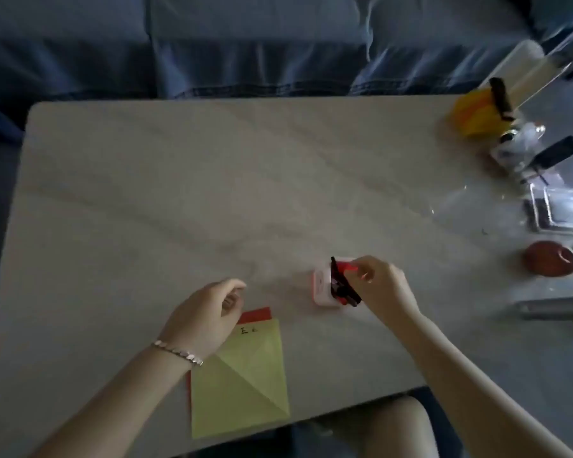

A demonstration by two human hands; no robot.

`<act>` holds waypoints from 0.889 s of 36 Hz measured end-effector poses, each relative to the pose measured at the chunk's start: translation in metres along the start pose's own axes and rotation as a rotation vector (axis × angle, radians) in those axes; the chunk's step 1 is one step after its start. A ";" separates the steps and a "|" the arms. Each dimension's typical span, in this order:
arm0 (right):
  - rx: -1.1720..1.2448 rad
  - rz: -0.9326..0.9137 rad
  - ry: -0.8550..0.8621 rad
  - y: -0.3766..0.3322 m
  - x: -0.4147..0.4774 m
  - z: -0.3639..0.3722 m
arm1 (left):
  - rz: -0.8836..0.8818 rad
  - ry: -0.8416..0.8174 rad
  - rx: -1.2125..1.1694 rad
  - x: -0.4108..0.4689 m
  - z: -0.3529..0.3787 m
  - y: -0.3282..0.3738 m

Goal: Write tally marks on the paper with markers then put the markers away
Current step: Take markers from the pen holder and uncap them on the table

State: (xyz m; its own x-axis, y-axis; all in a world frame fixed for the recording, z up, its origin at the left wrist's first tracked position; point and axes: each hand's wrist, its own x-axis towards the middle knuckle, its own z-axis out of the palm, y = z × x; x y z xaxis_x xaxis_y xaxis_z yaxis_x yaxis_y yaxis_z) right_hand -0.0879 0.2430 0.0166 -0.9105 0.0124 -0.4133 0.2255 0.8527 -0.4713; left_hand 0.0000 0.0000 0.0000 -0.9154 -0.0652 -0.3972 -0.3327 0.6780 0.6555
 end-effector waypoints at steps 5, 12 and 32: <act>-0.100 0.040 -0.046 0.011 0.038 0.030 | 0.032 0.060 -0.047 0.030 0.038 -0.028; -0.182 -0.035 -0.034 0.026 0.056 0.051 | 0.207 0.089 -0.043 0.055 0.071 -0.050; 0.713 -0.839 0.439 -0.002 -0.067 0.087 | 0.647 0.417 -0.108 0.005 0.091 -0.028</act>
State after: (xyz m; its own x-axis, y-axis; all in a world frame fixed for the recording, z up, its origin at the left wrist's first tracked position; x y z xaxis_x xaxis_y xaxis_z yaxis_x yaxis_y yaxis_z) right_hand 0.0031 0.1952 -0.0226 -0.8756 -0.1153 0.4691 -0.4831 0.1981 -0.8529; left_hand 0.0250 0.0473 -0.0791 -0.9375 0.0349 0.3462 0.2963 0.6015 0.7419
